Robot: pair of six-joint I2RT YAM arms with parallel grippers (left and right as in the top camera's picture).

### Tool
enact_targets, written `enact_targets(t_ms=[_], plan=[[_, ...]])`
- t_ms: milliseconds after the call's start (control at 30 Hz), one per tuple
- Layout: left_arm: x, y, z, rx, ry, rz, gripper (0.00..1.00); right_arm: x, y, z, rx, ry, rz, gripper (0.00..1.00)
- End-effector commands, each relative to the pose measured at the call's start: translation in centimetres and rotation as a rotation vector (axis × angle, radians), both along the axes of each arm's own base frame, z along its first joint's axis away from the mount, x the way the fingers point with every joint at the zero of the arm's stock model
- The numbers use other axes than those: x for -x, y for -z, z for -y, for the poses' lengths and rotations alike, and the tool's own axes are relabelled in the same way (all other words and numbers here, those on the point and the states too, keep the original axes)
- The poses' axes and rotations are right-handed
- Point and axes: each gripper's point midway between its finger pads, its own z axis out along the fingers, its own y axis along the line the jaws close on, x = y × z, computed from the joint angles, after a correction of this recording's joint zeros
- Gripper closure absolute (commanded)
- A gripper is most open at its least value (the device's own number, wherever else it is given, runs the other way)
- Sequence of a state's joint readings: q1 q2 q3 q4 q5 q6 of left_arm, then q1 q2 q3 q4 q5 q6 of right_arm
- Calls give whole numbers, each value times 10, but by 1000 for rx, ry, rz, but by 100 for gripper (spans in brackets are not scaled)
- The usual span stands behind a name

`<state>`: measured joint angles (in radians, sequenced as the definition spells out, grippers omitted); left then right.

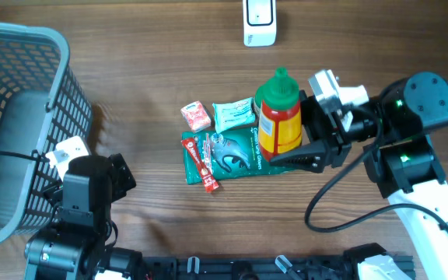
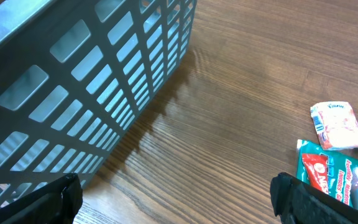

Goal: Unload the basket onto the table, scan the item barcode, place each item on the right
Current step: 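Lift the sriracha bottle upright and carry it toward the scanner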

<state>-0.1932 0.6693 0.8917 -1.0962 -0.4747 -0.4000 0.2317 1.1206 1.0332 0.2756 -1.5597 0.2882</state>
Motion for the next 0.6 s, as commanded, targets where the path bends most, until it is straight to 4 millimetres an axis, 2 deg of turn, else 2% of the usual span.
enact_targets(t_ms=[0, 100, 300, 400, 500, 567], plan=[[-1, -7, -3, -16, -2, 14, 0, 10, -6, 2, -62, -65, 297, 63], [-1, -7, -3, -16, -2, 14, 0, 9, -6, 1, -64, -65, 308, 58], [-1, -7, -3, -16, -2, 14, 0, 5, -6, 4, -32, -47, 192, 57], [-1, -7, -3, -16, -2, 14, 0, -4, -5, 11, -9, -7, 106, 59], [-1, -7, -3, -16, -2, 14, 0, -26, -2, 23, 11, 77, -10, 58], [-1, -7, -3, -16, -2, 14, 0, -58, 6, 35, 19, 194, -173, 59]])
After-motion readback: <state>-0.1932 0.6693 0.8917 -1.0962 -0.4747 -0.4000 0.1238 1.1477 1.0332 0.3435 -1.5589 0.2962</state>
